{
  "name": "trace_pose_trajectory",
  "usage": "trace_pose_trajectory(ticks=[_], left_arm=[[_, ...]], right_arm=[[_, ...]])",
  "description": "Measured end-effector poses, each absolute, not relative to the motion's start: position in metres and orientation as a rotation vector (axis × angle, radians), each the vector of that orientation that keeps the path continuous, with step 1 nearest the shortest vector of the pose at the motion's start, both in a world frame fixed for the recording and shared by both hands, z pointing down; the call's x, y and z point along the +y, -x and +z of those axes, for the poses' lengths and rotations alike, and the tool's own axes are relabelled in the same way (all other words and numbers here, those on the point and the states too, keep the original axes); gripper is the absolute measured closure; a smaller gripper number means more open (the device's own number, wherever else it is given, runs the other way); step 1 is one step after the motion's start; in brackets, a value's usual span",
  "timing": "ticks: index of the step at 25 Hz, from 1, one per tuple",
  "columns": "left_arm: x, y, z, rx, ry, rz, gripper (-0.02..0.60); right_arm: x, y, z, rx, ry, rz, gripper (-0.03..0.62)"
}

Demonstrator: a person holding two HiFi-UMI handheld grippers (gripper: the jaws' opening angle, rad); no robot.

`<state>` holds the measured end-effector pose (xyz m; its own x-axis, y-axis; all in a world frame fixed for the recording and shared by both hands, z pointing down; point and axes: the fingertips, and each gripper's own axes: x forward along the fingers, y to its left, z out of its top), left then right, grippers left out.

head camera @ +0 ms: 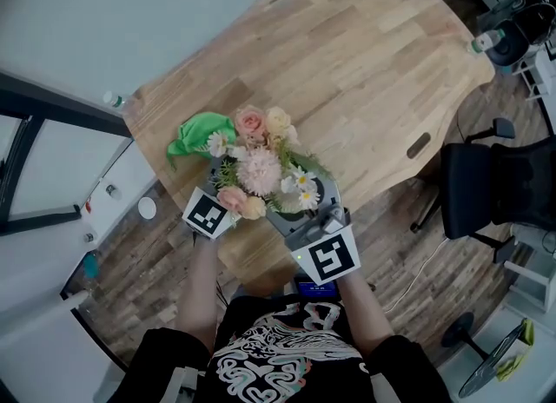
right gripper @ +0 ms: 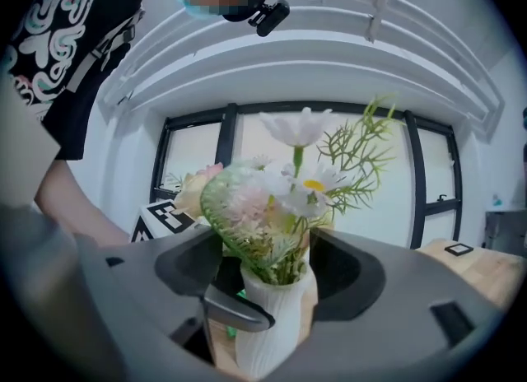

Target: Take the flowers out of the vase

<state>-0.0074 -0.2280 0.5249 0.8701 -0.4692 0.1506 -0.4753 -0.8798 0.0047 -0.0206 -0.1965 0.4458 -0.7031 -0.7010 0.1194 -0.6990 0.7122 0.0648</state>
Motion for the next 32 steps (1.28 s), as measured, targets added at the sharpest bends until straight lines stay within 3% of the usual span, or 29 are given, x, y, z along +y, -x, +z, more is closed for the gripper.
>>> trace_pose_trajectory(ticks=[1, 5, 10, 13, 17, 22, 32], left_arm=[[-0.229, 0.008, 0.525, -0.764, -3.005, 0.236, 0.253], [-0.229, 0.008, 0.525, -0.766, -3.015, 0.251, 0.255], [-0.23, 0.009, 0.532, -0.771, -3.017, 0.281, 0.256], [-0.234, 0.009, 0.53, -0.785, -3.01, 0.293, 0.256], [-0.228, 0.011, 0.535, -0.693, -3.126, 0.466, 0.256], [-0.228, 0.008, 0.531, -0.744, -3.048, 0.294, 0.256], [-0.224, 0.009, 0.539, -0.75, -3.043, 0.331, 0.272]], right_arm=[[-0.198, 0.02, 0.445, -2.776, -1.157, -0.035, 0.29], [-0.199, 0.023, 0.445, -2.754, -1.19, -0.079, 0.293], [-0.2, 0.021, 0.443, -2.739, -1.245, -0.12, 0.476], [-0.202, 0.02, 0.444, -2.761, -1.254, -0.054, 0.518], [-0.203, 0.017, 0.443, -2.794, -1.278, 0.052, 0.531], [-0.204, 0.012, 0.436, -2.812, -1.288, 0.056, 0.531], [-0.205, 0.006, 0.416, -2.843, -1.313, 0.045, 0.531]])
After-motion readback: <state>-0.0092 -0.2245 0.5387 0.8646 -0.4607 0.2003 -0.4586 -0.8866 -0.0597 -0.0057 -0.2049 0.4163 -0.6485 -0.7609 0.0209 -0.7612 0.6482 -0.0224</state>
